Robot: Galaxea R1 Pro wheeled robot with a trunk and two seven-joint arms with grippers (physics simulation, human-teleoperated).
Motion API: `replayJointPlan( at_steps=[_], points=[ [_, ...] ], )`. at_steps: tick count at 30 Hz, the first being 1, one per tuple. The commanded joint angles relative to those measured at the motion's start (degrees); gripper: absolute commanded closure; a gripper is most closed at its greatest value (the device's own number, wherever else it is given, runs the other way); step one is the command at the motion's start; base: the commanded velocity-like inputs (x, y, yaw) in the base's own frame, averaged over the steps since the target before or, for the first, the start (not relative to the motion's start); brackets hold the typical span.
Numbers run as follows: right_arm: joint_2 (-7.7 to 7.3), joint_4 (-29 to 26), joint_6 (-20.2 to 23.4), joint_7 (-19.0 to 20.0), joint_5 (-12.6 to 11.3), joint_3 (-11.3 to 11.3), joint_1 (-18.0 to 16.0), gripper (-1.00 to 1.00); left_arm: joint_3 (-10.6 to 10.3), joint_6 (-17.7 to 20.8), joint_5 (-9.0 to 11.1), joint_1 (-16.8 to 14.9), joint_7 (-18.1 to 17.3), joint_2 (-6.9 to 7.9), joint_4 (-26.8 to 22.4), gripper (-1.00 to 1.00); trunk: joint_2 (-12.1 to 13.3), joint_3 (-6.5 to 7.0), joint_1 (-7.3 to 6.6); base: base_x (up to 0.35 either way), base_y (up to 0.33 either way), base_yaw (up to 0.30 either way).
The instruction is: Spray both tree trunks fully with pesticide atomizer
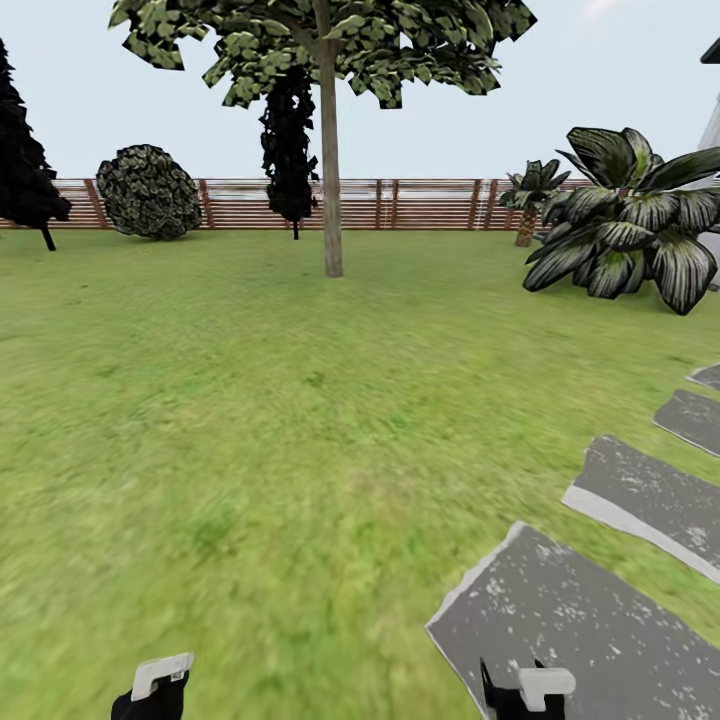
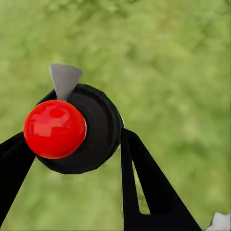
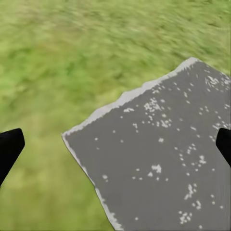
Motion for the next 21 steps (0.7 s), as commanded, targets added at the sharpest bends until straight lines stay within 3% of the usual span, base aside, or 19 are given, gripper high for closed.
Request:
replayJointPlan(
  at_steps=[1, 21],
  points=[
    [0.03, 0.03, -0.15, -0.24, 0.61, -0.29, -0.04, -1.0, 0.45, -0.17, -0.12, -0.05, -0.38, -0.04, 0.05, 1.0, -0.02, -0.05, 0.02, 0.339, 0.0, 0.0],
    [0.03, -0.04, -0.15, -0.32, 0.53, -0.38, -0.04, -1.0, 0.45, -0.17, -0.12, -0.05, -0.39, -0.06, 0.05, 1.0, -0.02, -0.99, 0.02, 0.339, 0.0, 0.0]
  ],
)
